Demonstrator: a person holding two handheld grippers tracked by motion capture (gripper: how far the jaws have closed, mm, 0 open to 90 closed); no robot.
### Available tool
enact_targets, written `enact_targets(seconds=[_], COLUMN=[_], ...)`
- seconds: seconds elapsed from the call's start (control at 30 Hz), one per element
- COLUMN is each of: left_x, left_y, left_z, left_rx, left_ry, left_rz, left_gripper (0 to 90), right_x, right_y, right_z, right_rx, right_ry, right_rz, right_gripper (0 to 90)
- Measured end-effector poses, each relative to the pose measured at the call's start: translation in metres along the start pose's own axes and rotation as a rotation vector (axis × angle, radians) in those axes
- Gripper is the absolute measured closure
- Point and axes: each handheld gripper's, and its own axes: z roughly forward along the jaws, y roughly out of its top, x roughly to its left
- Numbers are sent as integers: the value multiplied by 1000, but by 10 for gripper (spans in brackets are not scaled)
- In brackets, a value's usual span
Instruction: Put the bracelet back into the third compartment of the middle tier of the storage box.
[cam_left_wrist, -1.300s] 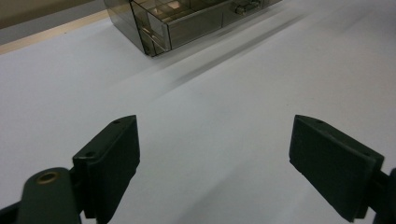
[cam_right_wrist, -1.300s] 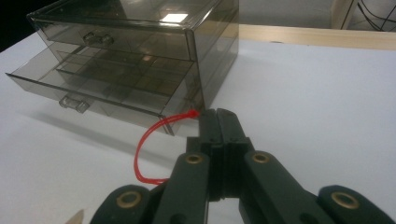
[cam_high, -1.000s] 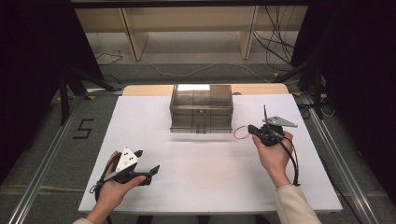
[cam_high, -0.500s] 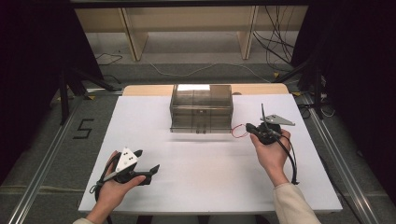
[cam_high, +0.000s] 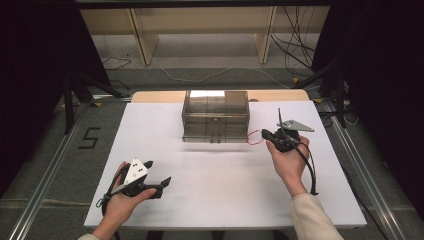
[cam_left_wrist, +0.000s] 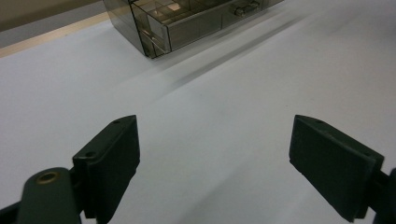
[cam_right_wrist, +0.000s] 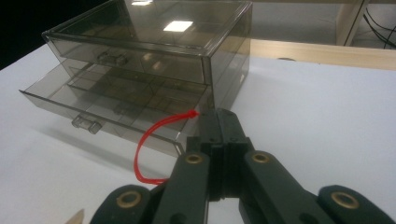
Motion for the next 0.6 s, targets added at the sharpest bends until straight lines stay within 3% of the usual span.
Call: enact_targets(seconds=[0.6], left_x=[0], left_y=[0], left_z=[-1], left_rx=[-5], left_ry=[6], left_rz=[1], left_gripper=[162], right_x=[3], right_y=[7], right_z=[2], right_rx=[-16], right_ry=[7], right_rz=[-4], right_gripper=[900])
